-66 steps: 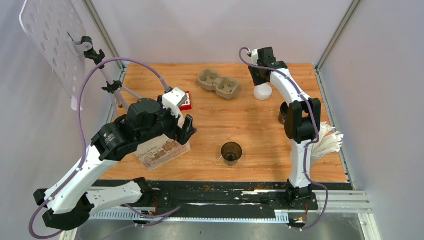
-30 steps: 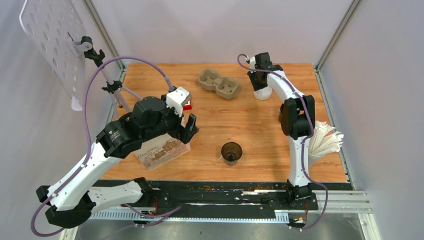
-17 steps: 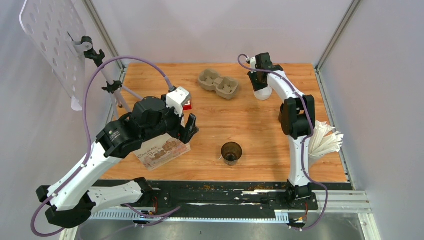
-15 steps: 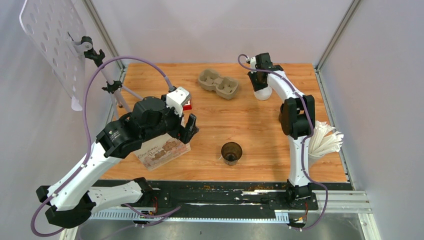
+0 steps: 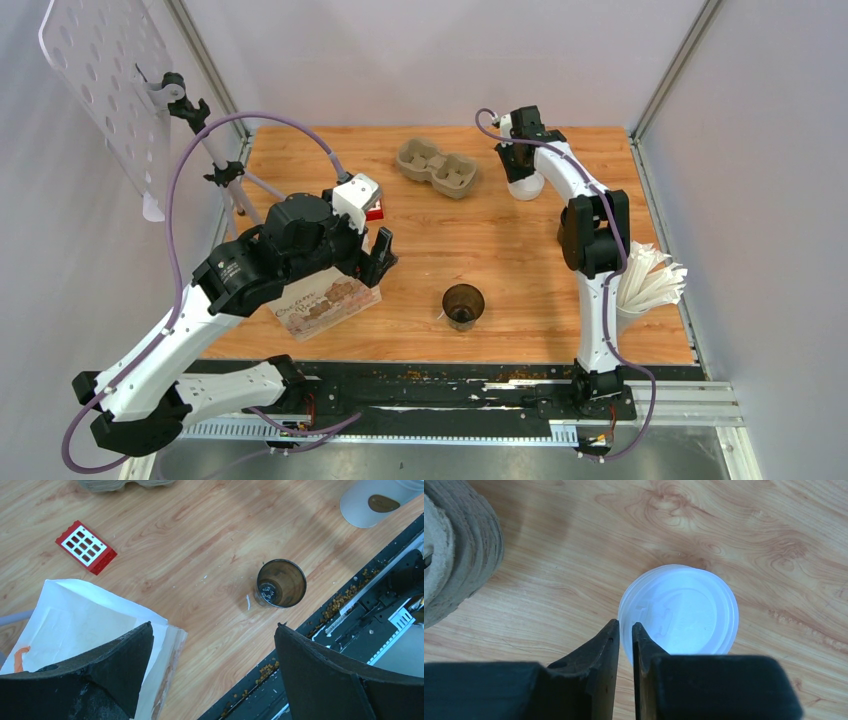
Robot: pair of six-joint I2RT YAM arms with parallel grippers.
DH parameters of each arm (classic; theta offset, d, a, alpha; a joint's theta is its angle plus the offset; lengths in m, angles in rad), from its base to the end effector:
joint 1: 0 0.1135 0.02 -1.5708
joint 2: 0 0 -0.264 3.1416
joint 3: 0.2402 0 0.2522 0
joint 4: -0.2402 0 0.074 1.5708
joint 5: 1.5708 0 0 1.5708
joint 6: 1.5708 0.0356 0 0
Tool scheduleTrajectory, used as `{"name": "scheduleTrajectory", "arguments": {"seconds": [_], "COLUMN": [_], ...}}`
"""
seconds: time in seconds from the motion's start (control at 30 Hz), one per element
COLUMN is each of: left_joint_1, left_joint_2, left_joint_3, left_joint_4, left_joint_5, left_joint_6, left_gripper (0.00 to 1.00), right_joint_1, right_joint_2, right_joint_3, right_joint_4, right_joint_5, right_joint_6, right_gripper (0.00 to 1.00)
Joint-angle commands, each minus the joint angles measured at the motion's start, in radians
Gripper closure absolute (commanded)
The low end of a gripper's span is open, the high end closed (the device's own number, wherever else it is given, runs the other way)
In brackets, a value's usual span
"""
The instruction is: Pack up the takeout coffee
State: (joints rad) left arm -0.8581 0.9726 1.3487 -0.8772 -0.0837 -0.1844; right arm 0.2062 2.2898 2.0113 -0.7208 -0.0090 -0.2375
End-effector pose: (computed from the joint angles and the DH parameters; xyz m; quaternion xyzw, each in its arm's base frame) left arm 0.1155 -0.1291 0.4248 0.2640 0.8183 -0.2224 0.4596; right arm 0.4944 0.1037 0.2103 -0.2123 0.9356 -0.0001 0.2819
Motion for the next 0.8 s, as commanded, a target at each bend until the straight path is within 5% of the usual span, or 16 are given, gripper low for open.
{"name": "scheduleTrajectory", "arguments": {"seconds": [0.0,0.33,0.53,0.77], "left_joint_1": [-0.005,-0.005,-0.005,-0.006], "left_joint_2": [-0.014,-0.016,-0.017,-0.024], "left_joint_3": [0.004,0.004,0.003,0.003], "left_joint_4": [0.041,0.042,0.043,0.044], "left_joint_5": [-0.008,-0.009,-0.013,-0.013], "left_joint_6": [0.001,0.000,0.002,-0.002], "left_gripper": [0.03,0.03,0.03,0.03], "right_joint_1": [-0.004,-0.005,-0.005,-0.003], "right_joint_2": [0.021,0.026,0.018,-0.035], "right_joint_3": [0.020,0.014,0.016,0.036], "right_joint_4": [0.018,0.017,0.016,-0.002], "right_joint_5": [-0.011,-0.008,-0.013,-0.023], "right_joint_6": [0.000,0.001,-0.005,-0.005], "right_gripper": [0.85,0.86,1.00,1.00]}}
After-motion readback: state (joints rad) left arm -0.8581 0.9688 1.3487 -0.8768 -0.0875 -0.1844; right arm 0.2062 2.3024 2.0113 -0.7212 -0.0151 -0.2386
